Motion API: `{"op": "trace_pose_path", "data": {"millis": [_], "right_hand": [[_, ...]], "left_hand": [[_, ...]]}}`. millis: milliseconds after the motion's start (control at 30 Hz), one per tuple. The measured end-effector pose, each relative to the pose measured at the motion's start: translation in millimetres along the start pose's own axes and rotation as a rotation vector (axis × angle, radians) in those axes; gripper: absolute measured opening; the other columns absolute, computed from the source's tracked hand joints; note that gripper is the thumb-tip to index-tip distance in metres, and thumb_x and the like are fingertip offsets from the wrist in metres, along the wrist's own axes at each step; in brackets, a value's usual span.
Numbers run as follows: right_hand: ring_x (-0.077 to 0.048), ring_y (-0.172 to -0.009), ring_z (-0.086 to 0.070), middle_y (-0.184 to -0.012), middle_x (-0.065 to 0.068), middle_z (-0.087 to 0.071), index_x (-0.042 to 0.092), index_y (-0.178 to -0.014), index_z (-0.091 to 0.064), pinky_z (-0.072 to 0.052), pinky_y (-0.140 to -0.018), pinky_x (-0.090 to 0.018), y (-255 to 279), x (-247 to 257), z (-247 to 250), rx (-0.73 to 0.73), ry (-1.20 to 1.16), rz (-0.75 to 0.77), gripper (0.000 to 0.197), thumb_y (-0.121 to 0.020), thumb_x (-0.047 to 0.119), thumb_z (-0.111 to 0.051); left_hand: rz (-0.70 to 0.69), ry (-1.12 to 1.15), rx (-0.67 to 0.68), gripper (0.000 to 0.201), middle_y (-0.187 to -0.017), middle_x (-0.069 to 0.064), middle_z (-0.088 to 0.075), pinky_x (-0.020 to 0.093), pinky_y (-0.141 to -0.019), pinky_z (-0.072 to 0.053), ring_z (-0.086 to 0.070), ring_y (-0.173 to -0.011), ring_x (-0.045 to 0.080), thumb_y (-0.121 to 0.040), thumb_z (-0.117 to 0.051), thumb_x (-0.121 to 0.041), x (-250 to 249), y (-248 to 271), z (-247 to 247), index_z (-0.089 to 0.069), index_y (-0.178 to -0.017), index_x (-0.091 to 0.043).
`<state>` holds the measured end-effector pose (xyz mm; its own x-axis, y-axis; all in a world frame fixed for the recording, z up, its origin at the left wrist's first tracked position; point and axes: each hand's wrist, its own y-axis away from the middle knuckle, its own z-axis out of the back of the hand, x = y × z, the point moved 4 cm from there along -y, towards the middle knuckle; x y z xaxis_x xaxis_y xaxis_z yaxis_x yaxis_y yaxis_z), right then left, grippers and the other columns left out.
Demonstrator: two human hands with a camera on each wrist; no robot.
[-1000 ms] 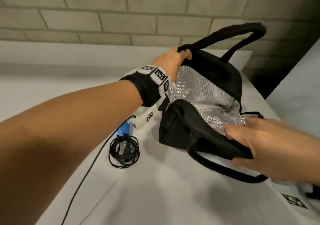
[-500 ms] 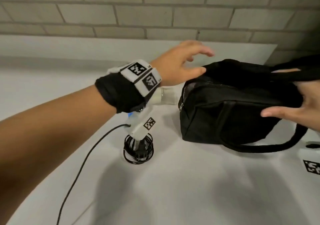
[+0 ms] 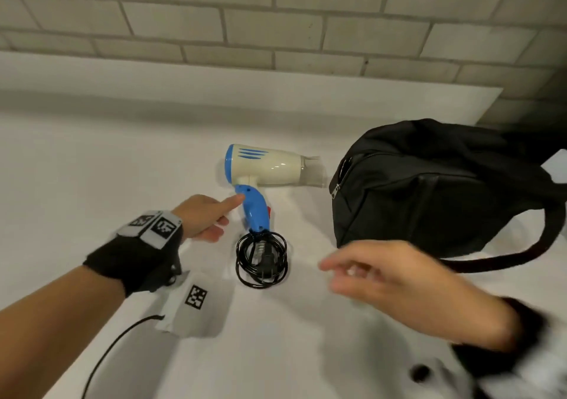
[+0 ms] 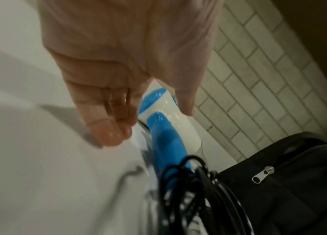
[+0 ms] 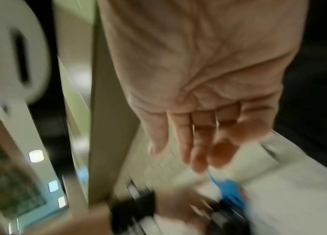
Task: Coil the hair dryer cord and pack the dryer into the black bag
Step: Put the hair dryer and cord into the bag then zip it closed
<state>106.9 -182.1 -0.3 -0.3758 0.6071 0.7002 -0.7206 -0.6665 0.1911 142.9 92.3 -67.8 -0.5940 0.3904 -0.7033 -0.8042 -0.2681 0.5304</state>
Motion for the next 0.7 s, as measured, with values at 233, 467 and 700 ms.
{"op": "trace_pose_path", "data": {"millis": [233, 467, 700], "right_hand": [[-0.024, -0.097, -0.057, -0.104, -0.009, -0.062, 0.012, -0.11, -0.053, -0.046, -0.081, -0.034, -98.6, -7.3, -67.0, -0.017, 0.062, -0.294, 0.052, -0.078, 0.052, -0.057], [-0.023, -0.089, -0.059, -0.097, -0.008, -0.064, 0.013, -0.098, -0.056, -0.049, -0.08, -0.035, -109.4, 4.9, -63.0, -0.015, 0.041, -0.122, 0.032, -0.078, 0.037, -0.064], [-0.013, -0.079, -0.048, -0.091, 0.001, -0.05, 0.015, -0.107, -0.047, -0.04, -0.066, -0.02, -129.7, 14.7, -67.3, -0.03, 0.016, -0.001, 0.044, -0.073, 0.028, -0.071]], "left_hand": [[-0.037, 0.026, -0.031, 0.06, -0.1, 0.018, -0.059, 0.035, -0.074, -0.053, -0.055, -0.081, 0.025, -0.078, -0.06, -0.045, -26.4, -21.2, -26.1, -0.051, -0.114, 0.002], [-0.034, 0.271, 0.088, 0.043, -0.114, 0.017, -0.063, 0.026, -0.063, -0.049, -0.061, -0.093, 0.024, -0.077, -0.068, -0.024, -22.4, -29.5, -26.6, -0.053, -0.11, -0.002], [-0.072, 0.466, 0.118, 0.021, -0.102, 0.017, -0.063, 0.033, -0.061, -0.058, -0.065, -0.081, 0.025, -0.078, -0.067, -0.016, -16.3, -21.4, -31.3, -0.05, -0.09, -0.014]]}}
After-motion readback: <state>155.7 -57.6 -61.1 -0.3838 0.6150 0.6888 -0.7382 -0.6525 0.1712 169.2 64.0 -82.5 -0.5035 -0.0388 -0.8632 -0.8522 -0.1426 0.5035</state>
